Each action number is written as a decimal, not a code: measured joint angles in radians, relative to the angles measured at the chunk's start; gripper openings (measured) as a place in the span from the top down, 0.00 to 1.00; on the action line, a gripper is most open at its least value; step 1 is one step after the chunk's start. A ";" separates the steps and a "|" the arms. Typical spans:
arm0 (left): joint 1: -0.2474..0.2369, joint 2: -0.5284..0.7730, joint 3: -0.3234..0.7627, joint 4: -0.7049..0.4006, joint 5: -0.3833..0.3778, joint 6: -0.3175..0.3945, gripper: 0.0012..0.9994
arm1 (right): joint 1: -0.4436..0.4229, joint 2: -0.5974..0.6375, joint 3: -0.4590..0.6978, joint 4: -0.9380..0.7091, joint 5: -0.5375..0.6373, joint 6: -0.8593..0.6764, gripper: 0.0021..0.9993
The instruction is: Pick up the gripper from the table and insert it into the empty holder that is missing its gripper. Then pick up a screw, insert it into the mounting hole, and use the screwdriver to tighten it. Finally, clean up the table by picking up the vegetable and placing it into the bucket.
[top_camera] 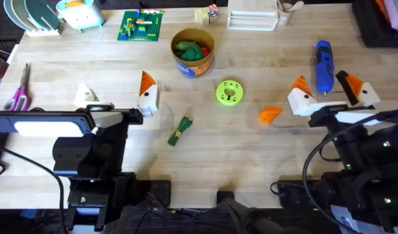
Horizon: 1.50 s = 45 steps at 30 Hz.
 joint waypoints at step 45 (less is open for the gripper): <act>-0.001 0.604 0.984 -1.140 0.414 0.129 0.01 | 0.000 0.529 1.043 -1.038 -0.071 -0.034 0.01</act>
